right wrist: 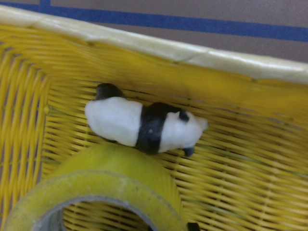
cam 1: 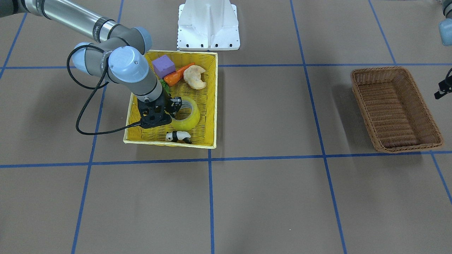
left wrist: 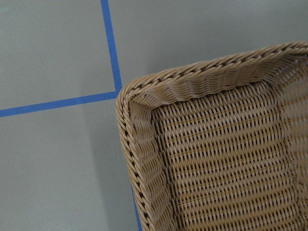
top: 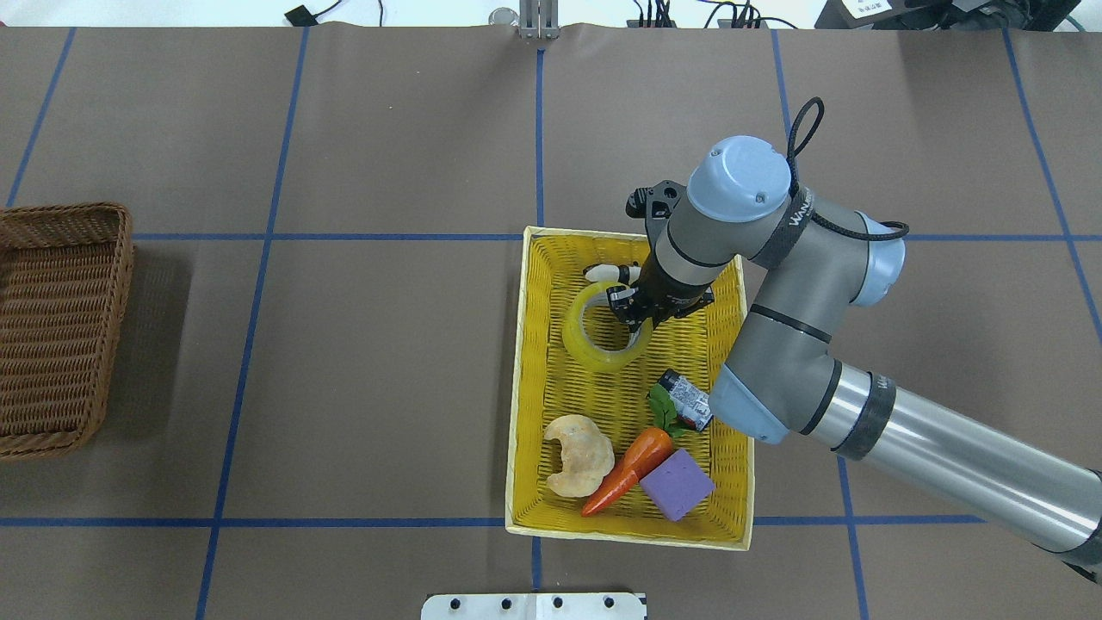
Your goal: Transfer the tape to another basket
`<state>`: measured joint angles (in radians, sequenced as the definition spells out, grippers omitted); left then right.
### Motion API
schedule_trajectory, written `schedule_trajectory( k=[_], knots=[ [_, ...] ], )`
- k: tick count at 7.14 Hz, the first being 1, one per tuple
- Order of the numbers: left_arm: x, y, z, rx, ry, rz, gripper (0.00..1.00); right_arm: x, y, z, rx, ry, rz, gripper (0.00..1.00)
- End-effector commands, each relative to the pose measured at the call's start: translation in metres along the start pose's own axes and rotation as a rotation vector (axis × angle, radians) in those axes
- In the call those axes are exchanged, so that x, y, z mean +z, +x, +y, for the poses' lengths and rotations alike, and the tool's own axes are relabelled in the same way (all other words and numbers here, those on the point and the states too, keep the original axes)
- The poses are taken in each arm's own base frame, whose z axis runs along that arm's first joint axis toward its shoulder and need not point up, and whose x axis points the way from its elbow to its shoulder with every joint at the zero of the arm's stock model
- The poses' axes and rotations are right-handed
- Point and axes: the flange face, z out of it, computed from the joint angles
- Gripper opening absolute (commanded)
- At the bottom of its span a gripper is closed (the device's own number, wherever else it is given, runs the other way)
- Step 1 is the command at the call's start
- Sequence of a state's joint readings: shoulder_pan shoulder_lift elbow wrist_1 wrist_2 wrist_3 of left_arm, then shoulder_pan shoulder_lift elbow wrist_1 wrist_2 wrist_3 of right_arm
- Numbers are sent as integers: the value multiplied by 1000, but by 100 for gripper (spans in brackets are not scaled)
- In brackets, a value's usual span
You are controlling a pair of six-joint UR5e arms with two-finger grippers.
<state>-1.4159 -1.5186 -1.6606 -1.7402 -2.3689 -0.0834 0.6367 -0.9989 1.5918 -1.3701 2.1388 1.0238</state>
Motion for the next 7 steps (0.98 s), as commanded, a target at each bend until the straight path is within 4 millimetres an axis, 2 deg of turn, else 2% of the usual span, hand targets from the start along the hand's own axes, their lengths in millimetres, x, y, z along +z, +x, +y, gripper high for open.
schedule_trajectory(
  k=[1, 2, 3, 4, 5, 6, 7],
  knots=[
    [-5, 5, -4, 49, 49, 5, 98, -54, 3, -13, 38, -3, -91, 0],
    [-2, 17, -5, 78, 53, 58, 98, -65, -5, -15, 67, 15, -118, 0],
    [2, 36, -11, 34, 35, 135, 98, -73, -12, -13, 55, 51, -190, 0],
    [6, 72, -29, 5, 44, 171, 98, -80, -18, -11, 90, 76, -263, 0],
    [8, 103, -40, -12, 65, 215, 98, -88, -21, -4, 59, 113, -358, 0],
    [9, 140, -49, -19, 70, 284, 98, -95, -26, 4, 135, 113, -445, 0],
    [4, 168, -56, -28, 105, 333, 98, -103, -29, 11, 137, 122, -522, 0]
  ],
)
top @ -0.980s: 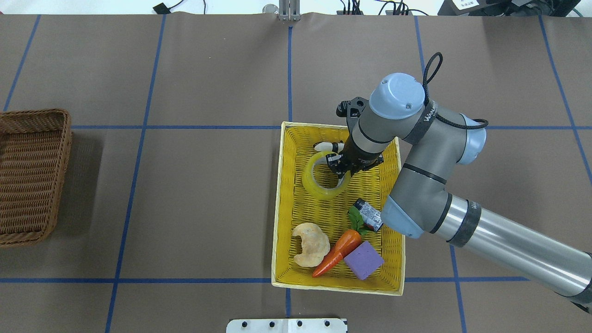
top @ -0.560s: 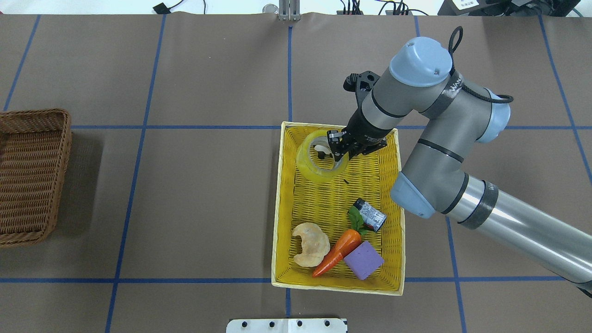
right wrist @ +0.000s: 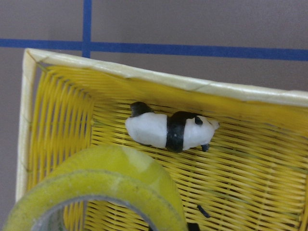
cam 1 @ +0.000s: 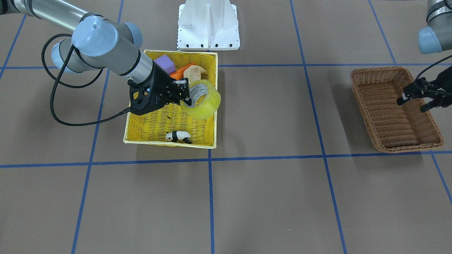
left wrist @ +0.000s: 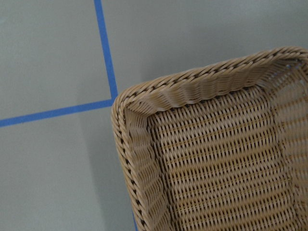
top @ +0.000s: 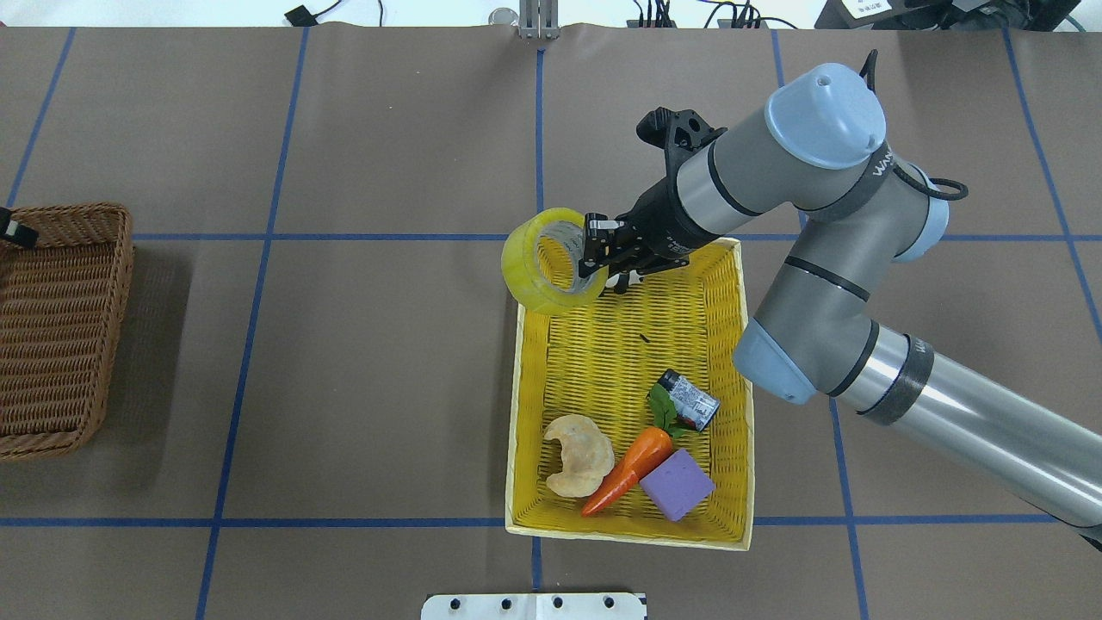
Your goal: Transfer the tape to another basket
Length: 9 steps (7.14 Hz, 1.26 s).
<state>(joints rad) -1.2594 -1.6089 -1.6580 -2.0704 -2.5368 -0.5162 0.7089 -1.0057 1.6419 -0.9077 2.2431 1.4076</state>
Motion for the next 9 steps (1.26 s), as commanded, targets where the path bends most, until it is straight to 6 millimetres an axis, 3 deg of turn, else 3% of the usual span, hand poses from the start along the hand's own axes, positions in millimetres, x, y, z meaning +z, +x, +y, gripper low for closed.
schedule_trajectory(
  k=[1, 3, 4, 5, 6, 8, 9],
  knots=[
    [15, 73, -11, -12, 45, 130, 98, -13, -8, 13, 30, 15, -159, 0],
    [21, 141, -17, -51, 69, 273, 97, -18, -15, 31, 83, 38, -334, 0],
    [29, 154, -7, 23, 85, 323, 98, -4, -10, 42, 108, 59, -417, 0],
    [28, 161, -5, -51, 74, 349, 98, 9, -5, 48, 123, 66, -459, 0],
    [28, 192, -15, -93, 70, 428, 98, 15, -8, 56, 121, 74, -481, 0],
    [53, 253, 7, -169, 70, 640, 98, 20, -13, 72, 168, 70, -566, 0],
    [57, 290, 16, -323, 57, 811, 98, 18, -15, 75, 197, 61, -593, 0]
  ],
)
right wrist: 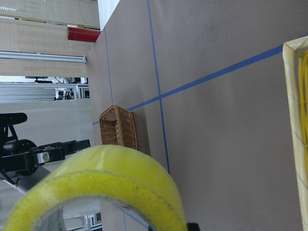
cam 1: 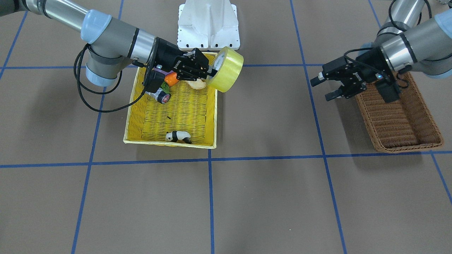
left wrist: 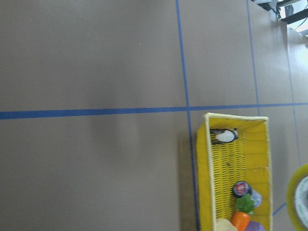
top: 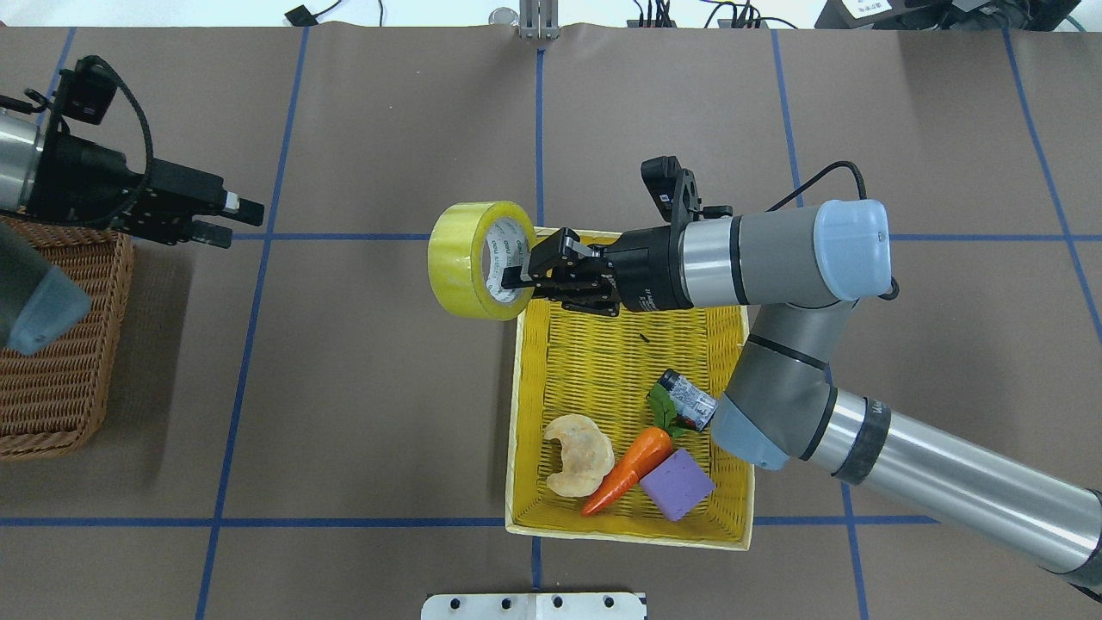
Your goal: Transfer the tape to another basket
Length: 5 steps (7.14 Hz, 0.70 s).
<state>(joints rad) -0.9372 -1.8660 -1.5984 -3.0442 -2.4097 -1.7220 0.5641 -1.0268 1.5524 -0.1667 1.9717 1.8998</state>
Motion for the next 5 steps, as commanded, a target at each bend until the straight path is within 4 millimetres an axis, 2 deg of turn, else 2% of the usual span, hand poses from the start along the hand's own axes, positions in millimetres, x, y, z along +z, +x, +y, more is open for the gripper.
schedule_trajectory(
  k=[1, 2, 3, 5],
  knots=[
    [43, 48, 33, -264, -4, 335, 98, 0, -6, 8, 43, -8, -56, 0],
    [55, 70, 35, -245, -35, 400, 97, -2, -5, 13, 59, -33, -99, 0],
    [63, 83, 44, -206, -73, 452, 97, 2, -1, 24, 69, -73, -131, 0],
    [72, 90, 57, -198, -110, 484, 97, -1, 7, 41, 126, -157, -198, 0]
  ],
)
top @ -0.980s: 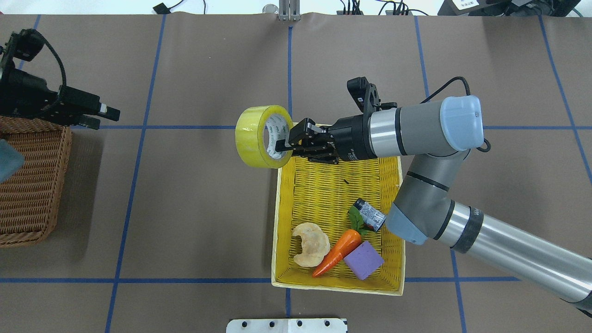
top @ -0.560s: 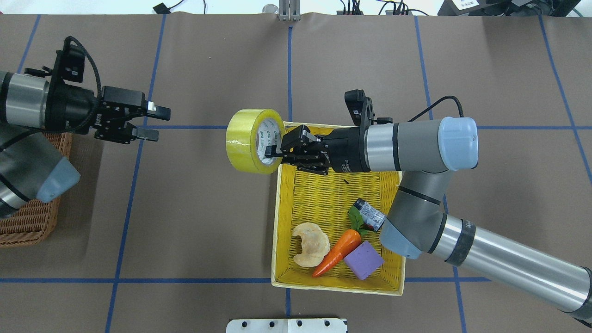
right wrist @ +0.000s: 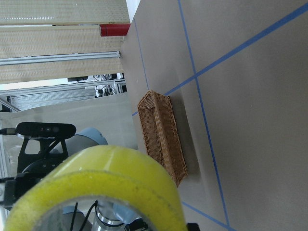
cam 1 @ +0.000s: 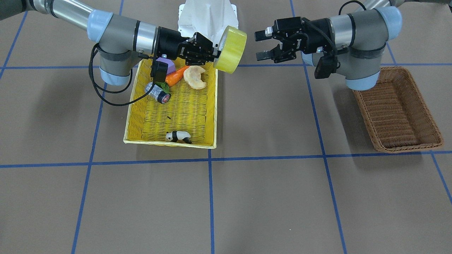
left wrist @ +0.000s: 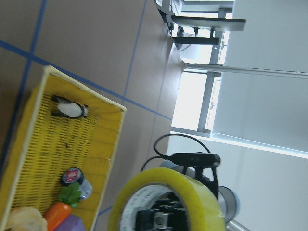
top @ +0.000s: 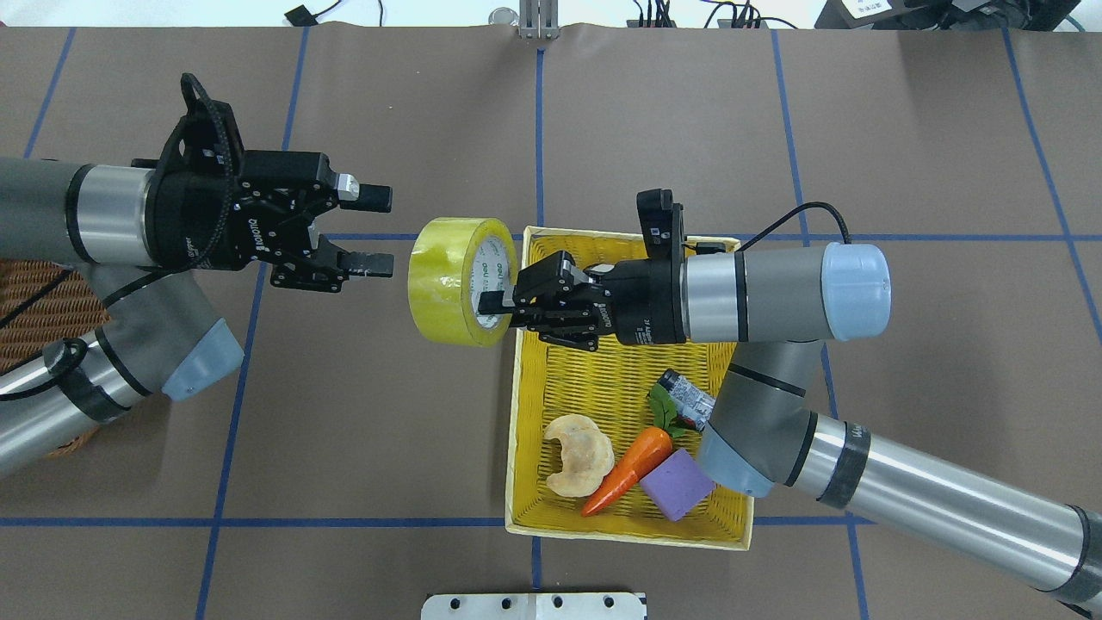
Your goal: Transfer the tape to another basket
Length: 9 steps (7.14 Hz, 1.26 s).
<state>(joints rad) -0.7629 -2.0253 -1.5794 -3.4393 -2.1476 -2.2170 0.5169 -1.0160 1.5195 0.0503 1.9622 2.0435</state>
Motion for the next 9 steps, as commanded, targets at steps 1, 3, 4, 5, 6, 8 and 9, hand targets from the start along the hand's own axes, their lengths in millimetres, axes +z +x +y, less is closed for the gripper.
schedule_trajectory(
  k=[1, 3, 4, 5, 6, 8, 9],
  knots=[
    [11, -4, 15, -1, -49, 30, 98, -6, 4, 17, 48, -104, -51, 0],
    [13, -4, 20, -45, -68, 41, 98, -4, 2, 18, 64, -109, -58, 0],
    [13, -2, 22, -54, -73, 46, 98, -2, 5, 15, 68, -104, -51, 0],
    [15, -3, 25, -64, -80, 49, 97, 6, 3, 13, 67, -105, -52, 0],
    [16, -3, 27, -63, -87, 55, 93, 9, 1, 12, 66, -105, -55, 0],
    [31, -7, 34, -76, -104, 70, 81, 9, 1, 11, 68, -103, -55, 0],
    [35, -8, 39, -85, -101, 83, 67, 11, 1, 12, 69, -103, -55, 0]
  ],
)
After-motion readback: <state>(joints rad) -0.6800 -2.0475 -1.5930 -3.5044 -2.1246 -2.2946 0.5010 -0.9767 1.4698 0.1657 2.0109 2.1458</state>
